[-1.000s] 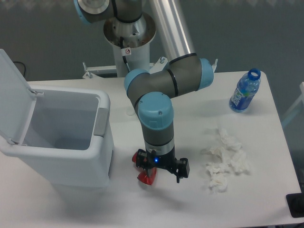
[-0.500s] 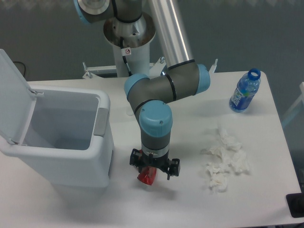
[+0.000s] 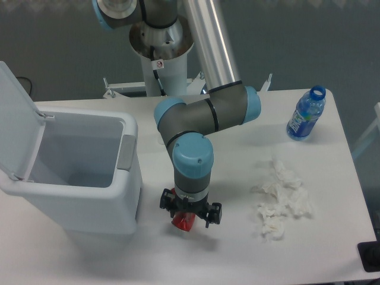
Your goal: Pick up the cans
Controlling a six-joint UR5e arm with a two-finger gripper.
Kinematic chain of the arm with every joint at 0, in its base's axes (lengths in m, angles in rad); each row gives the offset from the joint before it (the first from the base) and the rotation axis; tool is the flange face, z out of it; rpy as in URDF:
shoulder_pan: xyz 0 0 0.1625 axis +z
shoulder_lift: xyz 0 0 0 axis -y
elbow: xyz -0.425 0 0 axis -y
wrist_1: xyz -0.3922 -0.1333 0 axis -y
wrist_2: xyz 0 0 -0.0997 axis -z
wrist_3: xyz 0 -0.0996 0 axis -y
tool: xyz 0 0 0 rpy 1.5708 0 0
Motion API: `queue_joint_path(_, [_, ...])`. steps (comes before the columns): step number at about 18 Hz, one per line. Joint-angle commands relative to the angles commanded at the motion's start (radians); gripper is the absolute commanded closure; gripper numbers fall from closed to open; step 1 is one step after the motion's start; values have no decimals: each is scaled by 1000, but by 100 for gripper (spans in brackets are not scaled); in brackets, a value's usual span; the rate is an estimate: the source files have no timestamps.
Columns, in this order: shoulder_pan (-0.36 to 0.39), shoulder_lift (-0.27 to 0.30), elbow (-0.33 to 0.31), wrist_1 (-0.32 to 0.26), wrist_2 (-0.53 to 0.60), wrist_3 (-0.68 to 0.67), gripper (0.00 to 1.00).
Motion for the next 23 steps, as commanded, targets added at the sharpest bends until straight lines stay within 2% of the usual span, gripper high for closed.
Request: queue_joint_path(23, [-11, -26, -17, 0, -25, 0, 0])
